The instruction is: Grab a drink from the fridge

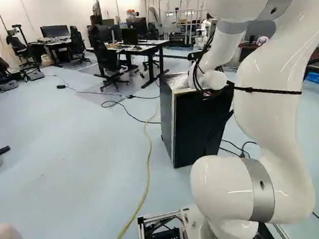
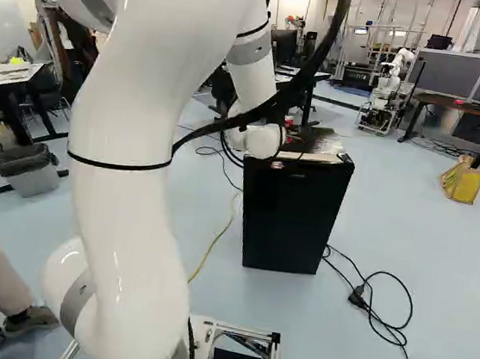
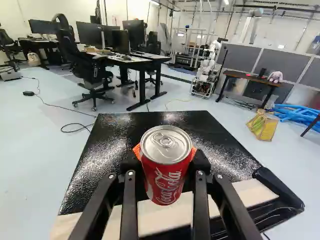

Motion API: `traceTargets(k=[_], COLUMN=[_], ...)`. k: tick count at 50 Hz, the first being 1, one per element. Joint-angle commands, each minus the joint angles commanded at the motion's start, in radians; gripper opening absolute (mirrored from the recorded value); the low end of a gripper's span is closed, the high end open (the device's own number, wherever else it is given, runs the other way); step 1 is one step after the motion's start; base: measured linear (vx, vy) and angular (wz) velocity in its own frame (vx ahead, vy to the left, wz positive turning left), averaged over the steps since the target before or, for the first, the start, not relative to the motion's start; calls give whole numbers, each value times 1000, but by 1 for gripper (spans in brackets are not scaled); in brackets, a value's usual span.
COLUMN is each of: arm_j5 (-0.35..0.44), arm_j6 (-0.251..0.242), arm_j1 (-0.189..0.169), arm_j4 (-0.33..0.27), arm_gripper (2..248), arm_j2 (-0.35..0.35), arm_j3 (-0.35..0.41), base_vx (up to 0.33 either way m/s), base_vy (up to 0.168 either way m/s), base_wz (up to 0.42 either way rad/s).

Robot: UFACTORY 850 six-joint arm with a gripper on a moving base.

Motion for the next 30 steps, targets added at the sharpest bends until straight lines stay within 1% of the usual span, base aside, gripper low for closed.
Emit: traceTargets(k=[15, 30], arm_j5=[1, 3], arm_j6=[0, 0], arm_j1=[37, 86], arm_j4=[22, 50], arm_gripper=[99, 99], arm_j2=[68, 157], arm_j3=[83, 190], base_vx=[0, 0], base_vy=[0, 0], base_wz=[0, 0])
